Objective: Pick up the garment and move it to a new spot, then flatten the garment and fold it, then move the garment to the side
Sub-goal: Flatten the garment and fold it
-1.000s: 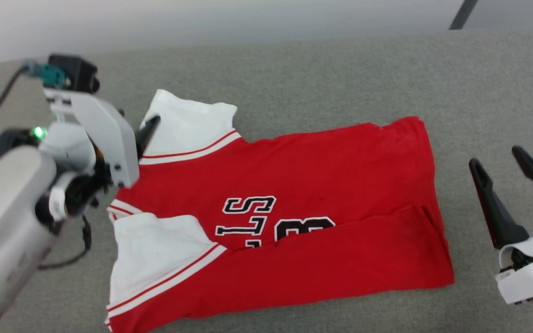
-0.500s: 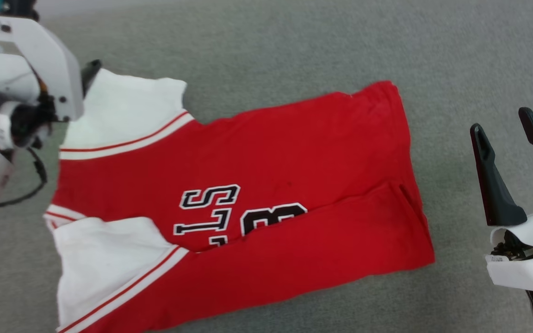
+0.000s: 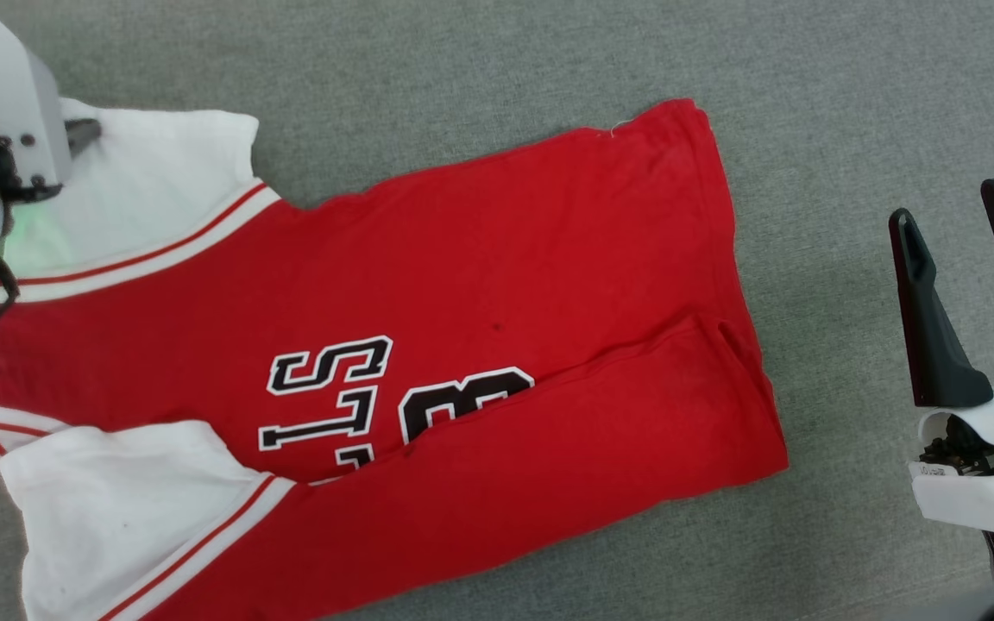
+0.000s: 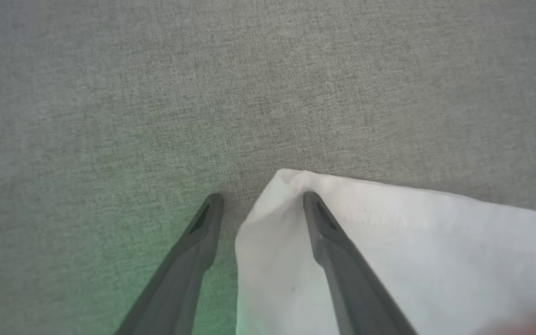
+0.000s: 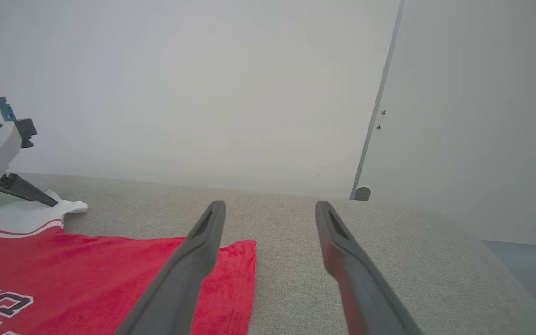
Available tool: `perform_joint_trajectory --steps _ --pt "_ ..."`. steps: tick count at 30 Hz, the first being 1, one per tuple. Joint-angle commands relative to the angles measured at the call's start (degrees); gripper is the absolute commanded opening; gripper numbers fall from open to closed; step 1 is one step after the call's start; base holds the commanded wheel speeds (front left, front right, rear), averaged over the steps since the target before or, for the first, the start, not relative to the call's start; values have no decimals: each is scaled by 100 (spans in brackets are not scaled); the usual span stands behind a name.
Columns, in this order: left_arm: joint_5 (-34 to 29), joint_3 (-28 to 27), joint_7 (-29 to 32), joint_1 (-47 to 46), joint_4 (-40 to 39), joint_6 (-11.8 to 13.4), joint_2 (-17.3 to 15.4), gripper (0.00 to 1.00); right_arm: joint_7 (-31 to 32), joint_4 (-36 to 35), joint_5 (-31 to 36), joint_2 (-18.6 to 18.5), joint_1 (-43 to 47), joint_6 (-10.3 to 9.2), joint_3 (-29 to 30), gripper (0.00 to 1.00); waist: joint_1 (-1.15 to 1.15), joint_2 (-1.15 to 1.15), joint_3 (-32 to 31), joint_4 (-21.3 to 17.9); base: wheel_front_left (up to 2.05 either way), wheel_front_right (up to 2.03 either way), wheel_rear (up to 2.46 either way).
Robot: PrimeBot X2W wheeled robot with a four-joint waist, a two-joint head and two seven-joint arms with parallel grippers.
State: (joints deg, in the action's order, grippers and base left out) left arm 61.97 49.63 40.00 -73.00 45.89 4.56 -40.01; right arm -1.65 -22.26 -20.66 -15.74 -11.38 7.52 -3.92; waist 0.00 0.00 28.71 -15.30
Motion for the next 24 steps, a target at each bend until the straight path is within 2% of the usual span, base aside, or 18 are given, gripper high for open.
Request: perform_joint_trajectory --steps 1,2,5,15,24 --pt "70 117 216 229 154 55 148 43 20 -19 -58 14 -82 -6 25 100 0 0 43 -7 0 0 0" --pt "109 136 330 263 187 70 196 0 36 -22 -64 8 -87 -6 31 100 0 0 42 6 0 0 0" --pt "199 108 534 236 233 184 281 0 90 -14 -144 28 -106 -6 58 100 0 0 35 54 0 0 0" --pt "210 69 296 79 161 64 465 0 652 296 -337 -53 -667 -6 165 100 0 0 -25 224 0 0 0" --pt "172 87 143 -163 302 -78 787 0 1676 1737 -794 -405 -1997 -5 -277 100 0 0 26 440 0 0 0"
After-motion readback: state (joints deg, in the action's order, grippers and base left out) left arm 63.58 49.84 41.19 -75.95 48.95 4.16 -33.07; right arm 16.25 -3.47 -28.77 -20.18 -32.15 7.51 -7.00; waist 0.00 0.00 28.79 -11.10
